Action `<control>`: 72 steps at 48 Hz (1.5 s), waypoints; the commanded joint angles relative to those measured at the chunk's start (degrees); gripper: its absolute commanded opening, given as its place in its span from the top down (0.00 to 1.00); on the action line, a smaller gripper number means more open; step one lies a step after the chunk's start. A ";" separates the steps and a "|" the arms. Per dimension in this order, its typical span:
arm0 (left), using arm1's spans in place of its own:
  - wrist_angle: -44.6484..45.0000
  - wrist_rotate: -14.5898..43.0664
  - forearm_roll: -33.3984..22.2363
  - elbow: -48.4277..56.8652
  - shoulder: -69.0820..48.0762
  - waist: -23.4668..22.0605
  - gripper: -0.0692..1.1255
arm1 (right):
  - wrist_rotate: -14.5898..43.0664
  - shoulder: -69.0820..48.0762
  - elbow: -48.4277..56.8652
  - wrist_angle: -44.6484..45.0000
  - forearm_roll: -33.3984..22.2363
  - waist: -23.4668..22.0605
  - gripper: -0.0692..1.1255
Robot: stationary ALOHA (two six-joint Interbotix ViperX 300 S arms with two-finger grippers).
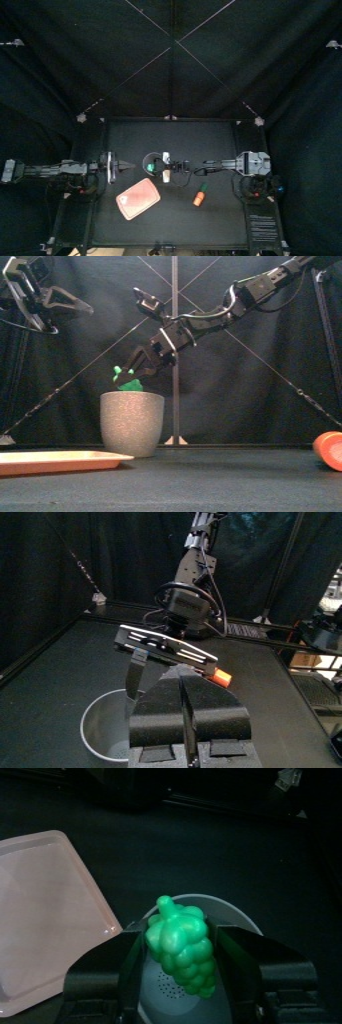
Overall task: Pick the green grapes then place it in the grey bowl
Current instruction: Drop green grapes in the grey bowl and return to neutral
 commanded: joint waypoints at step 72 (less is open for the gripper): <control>-0.53 0.26 6.06 -1.14 -0.09 0.18 0.87 | 0.00 -31.99 30.06 -29.27 8.26 6.15 0.16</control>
